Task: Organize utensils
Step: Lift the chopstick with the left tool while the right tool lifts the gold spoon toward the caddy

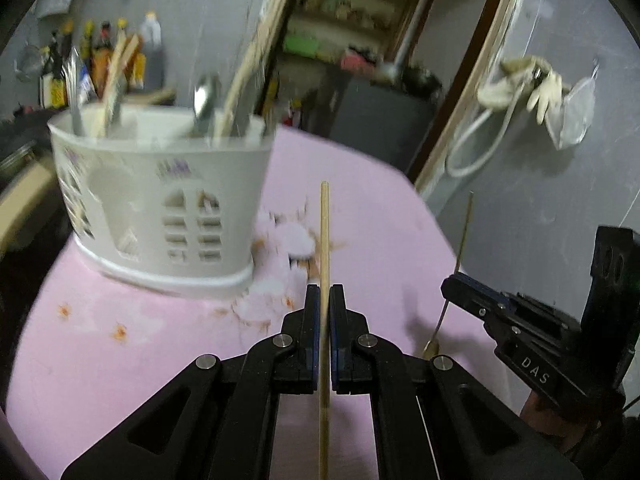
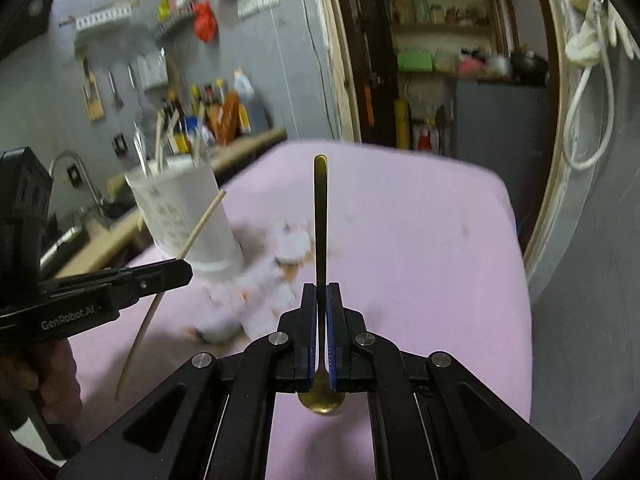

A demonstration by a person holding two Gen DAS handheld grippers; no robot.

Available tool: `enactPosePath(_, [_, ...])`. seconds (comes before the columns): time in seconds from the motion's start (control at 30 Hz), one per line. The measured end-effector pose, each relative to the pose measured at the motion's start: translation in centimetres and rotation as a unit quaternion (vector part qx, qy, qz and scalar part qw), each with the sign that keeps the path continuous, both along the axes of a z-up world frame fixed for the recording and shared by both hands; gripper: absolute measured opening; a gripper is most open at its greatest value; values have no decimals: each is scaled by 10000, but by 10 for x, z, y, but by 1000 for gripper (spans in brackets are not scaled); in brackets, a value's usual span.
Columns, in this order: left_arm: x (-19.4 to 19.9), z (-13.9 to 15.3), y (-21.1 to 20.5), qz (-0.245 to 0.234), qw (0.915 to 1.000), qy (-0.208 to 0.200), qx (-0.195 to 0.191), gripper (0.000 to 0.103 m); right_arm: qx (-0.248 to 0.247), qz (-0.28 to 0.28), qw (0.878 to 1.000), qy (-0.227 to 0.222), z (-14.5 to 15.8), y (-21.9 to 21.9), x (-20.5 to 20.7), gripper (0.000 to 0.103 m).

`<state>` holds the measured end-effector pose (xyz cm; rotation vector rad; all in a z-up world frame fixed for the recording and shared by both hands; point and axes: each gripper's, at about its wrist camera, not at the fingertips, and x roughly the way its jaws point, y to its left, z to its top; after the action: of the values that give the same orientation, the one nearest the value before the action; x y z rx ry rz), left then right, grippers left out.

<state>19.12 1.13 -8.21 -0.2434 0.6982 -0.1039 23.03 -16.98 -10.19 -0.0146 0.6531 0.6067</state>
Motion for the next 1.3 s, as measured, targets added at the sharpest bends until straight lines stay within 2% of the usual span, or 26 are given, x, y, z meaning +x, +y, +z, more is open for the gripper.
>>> enactPosePath(0.13, [11,12,-14,103,9991,-406,50,2,222,-43,9991,-365,18,7,1,2])
enactPosePath(0.3, [9,36,2,182,9957,-850,-331,2,419,-16,9975,-576,39,16,7,2])
enactPosePath(0.5, [8,71,48,473,9882,-1276,-703,2,747,152,9931,-888,73,29,12,2])
enactPosePath(0.7, [33,99,96,689,9817,-1623,-720,2,1024,338,9865,-1232,101,54,21,2])
enactPosePath(0.87, [46,118,138,901,9731,-1974,-770,2,1342,280,9811,-1367,114,74,30,2])
enactPosePath(1.1, [65,117,179,1202,9629,-2277,-804,2,1699,88,9750,-1431,111,104,38,2])
enactPosePath(1.3, [80,105,200,1482,9568,-2420,-627,2,1656,-46,9766,-1373,98,125,41,2])
